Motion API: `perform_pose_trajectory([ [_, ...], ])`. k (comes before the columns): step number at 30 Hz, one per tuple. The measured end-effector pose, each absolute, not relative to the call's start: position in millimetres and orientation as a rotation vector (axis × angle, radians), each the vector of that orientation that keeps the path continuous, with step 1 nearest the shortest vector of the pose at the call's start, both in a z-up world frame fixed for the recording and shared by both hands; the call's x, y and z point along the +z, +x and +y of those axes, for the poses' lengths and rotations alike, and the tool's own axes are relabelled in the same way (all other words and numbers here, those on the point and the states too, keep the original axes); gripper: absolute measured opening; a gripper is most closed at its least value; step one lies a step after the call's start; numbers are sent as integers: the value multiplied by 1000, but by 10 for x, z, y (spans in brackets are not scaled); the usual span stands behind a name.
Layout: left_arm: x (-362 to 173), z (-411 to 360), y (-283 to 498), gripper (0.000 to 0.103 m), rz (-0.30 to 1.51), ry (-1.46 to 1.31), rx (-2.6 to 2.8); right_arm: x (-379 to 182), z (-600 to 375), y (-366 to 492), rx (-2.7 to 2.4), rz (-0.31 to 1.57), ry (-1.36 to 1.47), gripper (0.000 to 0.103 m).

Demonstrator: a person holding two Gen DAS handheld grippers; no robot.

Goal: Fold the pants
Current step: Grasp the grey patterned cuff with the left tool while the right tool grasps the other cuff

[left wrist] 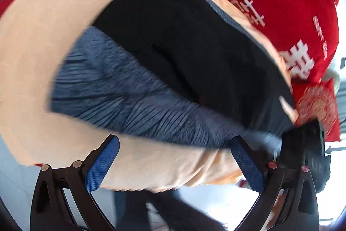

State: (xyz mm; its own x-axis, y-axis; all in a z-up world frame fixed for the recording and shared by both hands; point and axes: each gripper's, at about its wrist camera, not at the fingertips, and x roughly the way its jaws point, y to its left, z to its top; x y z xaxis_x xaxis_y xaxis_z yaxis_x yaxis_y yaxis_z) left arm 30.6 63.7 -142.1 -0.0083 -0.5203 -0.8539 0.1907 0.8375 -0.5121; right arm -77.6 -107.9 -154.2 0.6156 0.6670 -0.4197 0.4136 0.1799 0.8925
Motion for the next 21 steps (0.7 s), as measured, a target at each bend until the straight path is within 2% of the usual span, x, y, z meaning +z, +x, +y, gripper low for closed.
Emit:
perform_pose_trajectory([
  [2, -1474, 628, 393, 101, 1466, -348, -526, -1438, -1016, -806, 270, 991, 1406, 10],
  [3, -1509, 631, 439, 92, 1464, -370, -491, -1430, -989, -810, 281, 1007, 1389, 10],
  [4, -1556, 627, 472, 89, 1476, -373, -460, -1441, -955, -822, 296, 1028, 1368, 10],
  [5, -1610, 631, 492, 79, 1486, -374, -438, -1451, -945, -835, 302, 1045, 1353, 10],
  [9, -1576, 543, 445, 73, 1469, -253, -465, -1578, -1085, -1072, 230, 1126, 1293, 11],
  [10, -1571, 503, 430, 73, 1467, -218, -472, -1589, -1163, -1153, 199, 1122, 1301, 17],
  [11, -1572, 487, 413, 73, 1468, -194, -480, -1613, -1270, -1291, 159, 1113, 1312, 32],
  [12, -1572, 480, 411, 73, 1470, -186, -482, -1628, -1388, -1428, 116, 1100, 1328, 42],
  [13, -1567, 473, 425, 73, 1471, -182, -483, -1629, -1519, -1575, 67, 1084, 1346, 57],
  [21, -1561, 498, 508, 73, 1483, -180, -471, -1796, -2115, -2121, -85, 914, 1514, 58],
])
